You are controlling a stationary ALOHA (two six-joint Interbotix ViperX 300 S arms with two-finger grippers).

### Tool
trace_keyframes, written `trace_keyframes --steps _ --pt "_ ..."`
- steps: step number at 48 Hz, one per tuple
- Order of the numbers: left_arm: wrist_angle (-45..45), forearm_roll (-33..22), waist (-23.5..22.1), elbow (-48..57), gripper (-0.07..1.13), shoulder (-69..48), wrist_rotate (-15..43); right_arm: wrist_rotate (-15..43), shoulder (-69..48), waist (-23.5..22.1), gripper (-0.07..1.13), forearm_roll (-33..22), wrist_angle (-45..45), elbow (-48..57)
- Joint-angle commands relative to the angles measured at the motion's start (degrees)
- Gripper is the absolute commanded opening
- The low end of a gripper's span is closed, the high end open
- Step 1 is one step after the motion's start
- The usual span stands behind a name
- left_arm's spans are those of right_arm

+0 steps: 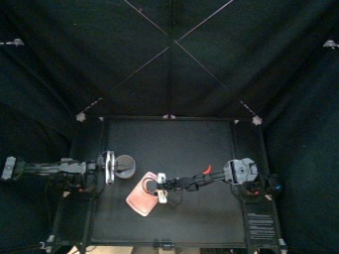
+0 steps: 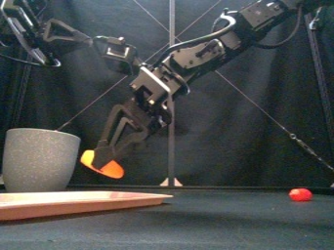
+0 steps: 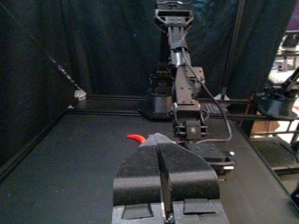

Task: Pick the tangerine then place it on the pink plate
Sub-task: Drop tangerine on the pink plate and return to neutral

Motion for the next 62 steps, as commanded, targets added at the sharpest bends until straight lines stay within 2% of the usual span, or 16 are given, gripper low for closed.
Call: trace_keyframes --steps 1,13,25,34,50,62 --pt "-0.5 0.0 0.2 -0.8 0.15 0.3 0.0 -0.1 -1.0 0.0 0.72 1.5 -0.4 -2.4" --pt "-0.5 0.0 0.3 -0.6 0.15 0.3 -0.1 -0.2 -1.1 0.0 0.82 2.4 -0.8 -2.3" --pt "-0.5 0.0 0.2 -0.4 0.15 0.3 -0.1 -0.5 -5.4 -0.1 0.82 0.4 -3.0 0.3" --pt "-0.5 0.0 0.2 -0.3 0.15 0.3 -0.1 -0.4 -13.6 -0.4 0.82 -0.4 -12.8 8.7" --pt "-0.5 0.0 0.5 0.2 0.15 0.3 -0.1 -0.4 -29.9 -2.2 0.82 -0.4 -35.9 29.2" --pt "-0.5 0.0 1.1 0.7 0.15 0.3 -0.1 -0.7 -37.6 -4.7 0.82 -0.4 -43.2 38.1"
